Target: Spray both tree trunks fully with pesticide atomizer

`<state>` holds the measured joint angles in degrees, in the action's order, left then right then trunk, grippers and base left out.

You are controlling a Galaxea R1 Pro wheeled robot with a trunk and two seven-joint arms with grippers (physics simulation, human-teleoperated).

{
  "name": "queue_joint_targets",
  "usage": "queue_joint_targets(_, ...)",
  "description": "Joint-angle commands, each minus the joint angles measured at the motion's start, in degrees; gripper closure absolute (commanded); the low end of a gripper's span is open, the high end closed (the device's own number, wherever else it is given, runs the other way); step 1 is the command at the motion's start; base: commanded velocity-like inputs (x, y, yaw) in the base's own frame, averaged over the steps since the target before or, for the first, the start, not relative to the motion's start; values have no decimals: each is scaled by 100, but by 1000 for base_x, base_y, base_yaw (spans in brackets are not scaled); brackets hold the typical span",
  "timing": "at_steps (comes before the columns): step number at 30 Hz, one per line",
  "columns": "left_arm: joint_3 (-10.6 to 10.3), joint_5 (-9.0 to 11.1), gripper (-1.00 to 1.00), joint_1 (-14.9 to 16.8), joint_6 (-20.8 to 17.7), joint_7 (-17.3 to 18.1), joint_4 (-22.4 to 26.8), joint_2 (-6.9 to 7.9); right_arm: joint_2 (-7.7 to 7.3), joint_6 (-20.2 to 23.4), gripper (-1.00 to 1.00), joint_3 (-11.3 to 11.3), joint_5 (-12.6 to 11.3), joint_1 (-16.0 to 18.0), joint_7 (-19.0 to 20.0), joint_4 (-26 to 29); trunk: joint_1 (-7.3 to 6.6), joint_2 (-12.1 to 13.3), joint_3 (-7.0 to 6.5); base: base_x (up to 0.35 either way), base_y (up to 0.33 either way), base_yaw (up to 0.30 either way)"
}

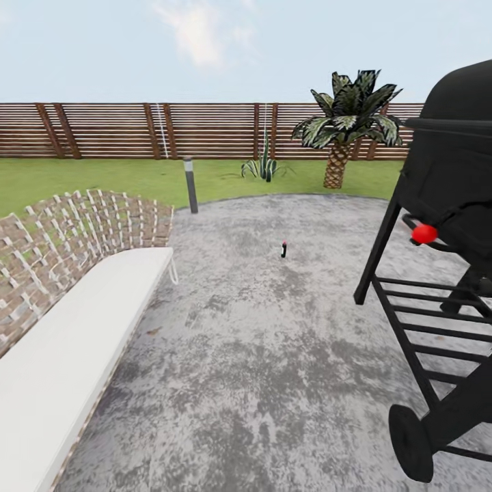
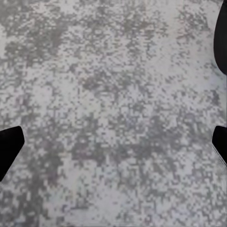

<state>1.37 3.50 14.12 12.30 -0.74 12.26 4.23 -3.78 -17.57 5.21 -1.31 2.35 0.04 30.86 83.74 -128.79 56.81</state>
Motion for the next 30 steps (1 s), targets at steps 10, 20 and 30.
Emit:
queue_joint_targets(10, 3, 37, -100, 3, 16, 3, -5, -1, -4, -19, -100, 13, -11, 8, -20, 24, 3, -1, 5, 339, 57, 0)
queue_joint_targets(20, 3, 36, -100, 3, 16, 3, -5, -1, -8, -19, -100, 16, -10, 6, -24, 15, 3, -1, 5, 339, 22, 0)
queue_joint_targets(30, 3, 36, -100, 3, 15, 3, -5, -1, -9, -19, -100, 15, -10, 5, -22, -1, 3, -1, 5, 339, 1, 0)
